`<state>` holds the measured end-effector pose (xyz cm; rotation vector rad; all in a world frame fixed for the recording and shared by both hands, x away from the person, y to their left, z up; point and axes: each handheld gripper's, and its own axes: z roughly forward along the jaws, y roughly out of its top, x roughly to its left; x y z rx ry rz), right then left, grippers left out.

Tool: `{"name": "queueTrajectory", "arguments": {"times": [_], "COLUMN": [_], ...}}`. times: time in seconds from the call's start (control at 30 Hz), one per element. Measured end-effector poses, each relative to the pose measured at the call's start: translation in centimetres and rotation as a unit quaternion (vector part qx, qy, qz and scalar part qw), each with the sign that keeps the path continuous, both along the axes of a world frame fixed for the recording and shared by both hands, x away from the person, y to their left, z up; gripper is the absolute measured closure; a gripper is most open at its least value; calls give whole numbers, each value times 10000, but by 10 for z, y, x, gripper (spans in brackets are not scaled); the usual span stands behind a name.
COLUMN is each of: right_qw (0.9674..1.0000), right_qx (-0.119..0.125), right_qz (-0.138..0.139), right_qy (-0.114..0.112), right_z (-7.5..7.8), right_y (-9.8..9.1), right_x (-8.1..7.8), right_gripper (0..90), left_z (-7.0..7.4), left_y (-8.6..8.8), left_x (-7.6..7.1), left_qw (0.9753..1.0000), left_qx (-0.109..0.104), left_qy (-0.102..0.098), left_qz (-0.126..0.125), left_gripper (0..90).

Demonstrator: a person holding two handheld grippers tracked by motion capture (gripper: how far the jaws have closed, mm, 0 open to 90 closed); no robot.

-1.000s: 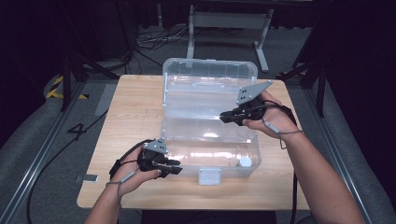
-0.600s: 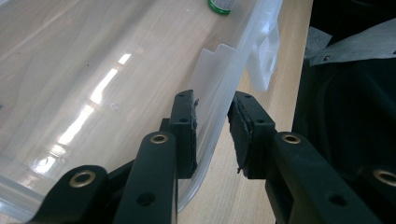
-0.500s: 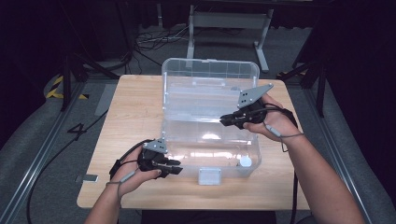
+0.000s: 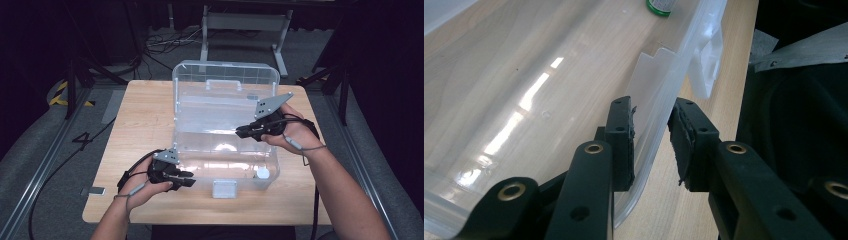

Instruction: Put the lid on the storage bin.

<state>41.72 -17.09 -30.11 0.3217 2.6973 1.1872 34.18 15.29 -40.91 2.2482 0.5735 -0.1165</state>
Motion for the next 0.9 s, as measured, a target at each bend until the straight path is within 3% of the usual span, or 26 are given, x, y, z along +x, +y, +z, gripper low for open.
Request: {"name": "queueTrajectory", "arguments": {"times": [0.9], "right_qw": [9999], "right_qx": [-26], "right_qz": [132], "right_qy": [46], "right_z": [-5], "right_y": [-1], "right_x": [-13], "right_gripper": [855], "left_z": [0], "left_y": [0], "left_x": [0], "left_qw": [10000], "left_qx": [-29], "left_qy": [29], "left_qz": [21], "left_gripper": [710]}}
